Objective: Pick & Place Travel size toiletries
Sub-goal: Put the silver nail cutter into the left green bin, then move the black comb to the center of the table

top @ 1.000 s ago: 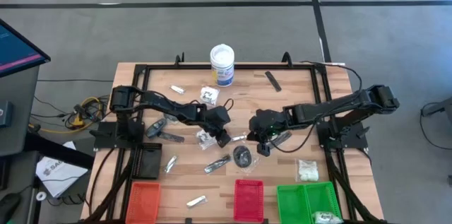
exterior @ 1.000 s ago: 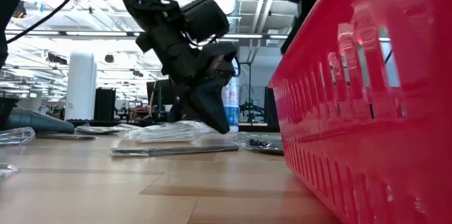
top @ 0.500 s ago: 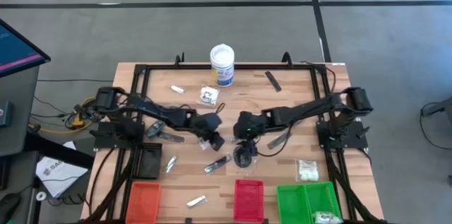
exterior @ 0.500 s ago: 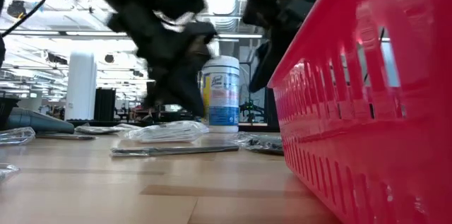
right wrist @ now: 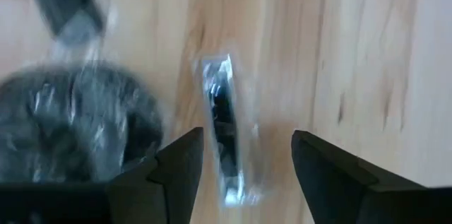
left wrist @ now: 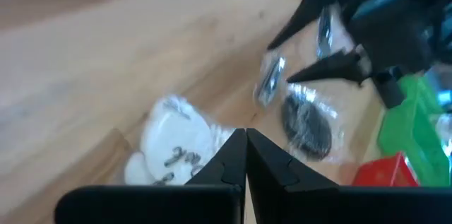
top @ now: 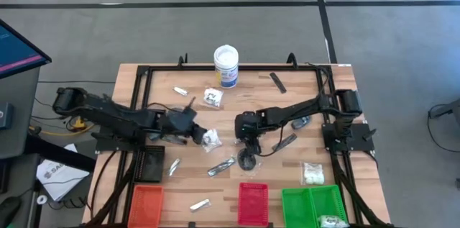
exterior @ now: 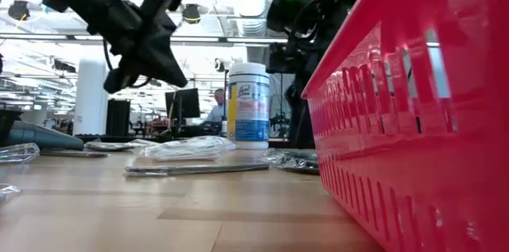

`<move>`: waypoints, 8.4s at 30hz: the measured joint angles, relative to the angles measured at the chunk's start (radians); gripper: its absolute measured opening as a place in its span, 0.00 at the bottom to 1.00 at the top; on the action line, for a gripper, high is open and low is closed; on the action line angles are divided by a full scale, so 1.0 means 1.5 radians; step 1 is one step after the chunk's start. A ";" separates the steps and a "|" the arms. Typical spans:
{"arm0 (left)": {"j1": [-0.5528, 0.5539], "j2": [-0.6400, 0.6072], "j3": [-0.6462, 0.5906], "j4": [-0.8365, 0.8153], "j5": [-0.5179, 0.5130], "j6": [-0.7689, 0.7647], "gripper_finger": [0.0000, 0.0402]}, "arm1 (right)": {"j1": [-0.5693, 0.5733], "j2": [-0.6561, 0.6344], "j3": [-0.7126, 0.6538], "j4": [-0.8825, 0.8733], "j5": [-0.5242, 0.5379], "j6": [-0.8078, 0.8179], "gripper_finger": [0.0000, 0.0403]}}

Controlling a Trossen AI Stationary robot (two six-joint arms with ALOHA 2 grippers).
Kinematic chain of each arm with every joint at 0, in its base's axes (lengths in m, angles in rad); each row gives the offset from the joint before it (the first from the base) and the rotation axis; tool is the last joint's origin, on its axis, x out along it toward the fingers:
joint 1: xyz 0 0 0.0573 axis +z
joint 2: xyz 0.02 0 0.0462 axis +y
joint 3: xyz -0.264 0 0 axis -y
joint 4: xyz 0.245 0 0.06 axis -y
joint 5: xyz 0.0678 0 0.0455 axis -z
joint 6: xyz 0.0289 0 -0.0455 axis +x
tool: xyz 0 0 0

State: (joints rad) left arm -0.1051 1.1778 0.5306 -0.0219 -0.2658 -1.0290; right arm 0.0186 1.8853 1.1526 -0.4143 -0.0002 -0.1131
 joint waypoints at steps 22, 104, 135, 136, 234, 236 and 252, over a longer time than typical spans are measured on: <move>-0.017 -0.035 -0.004 0.025 -0.026 0.003 0.00 | 0.016 0.022 0.004 0.065 -0.051 -0.012 0.46; -0.092 -0.034 -0.003 0.108 0.090 0.120 0.00 | 0.560 -0.183 0.122 -0.490 0.175 1.464 0.10; -0.131 -0.034 -0.003 0.126 0.092 0.117 0.00 | 0.582 0.016 0.125 -0.327 0.025 1.520 0.10; -0.132 -0.034 -0.003 0.126 0.095 0.117 0.00 | 0.579 0.020 0.125 -0.327 0.022 1.520 0.10; 0.013 -0.034 -0.003 0.145 0.080 0.071 0.00 | -0.239 -0.426 -0.066 -0.319 0.084 0.608 0.00; 0.015 -0.034 -0.003 0.145 0.067 0.071 0.00 | -0.312 -0.408 -0.066 -0.309 0.039 0.554 0.00; 0.015 -0.034 -0.003 0.147 0.094 0.095 0.00 | -0.486 -0.197 -0.065 -0.294 -0.101 0.515 0.00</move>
State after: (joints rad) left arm -0.0826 1.1266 0.5258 0.1986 -0.1242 -0.8868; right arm -0.7101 1.5892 1.0550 -0.8551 -0.1510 0.6601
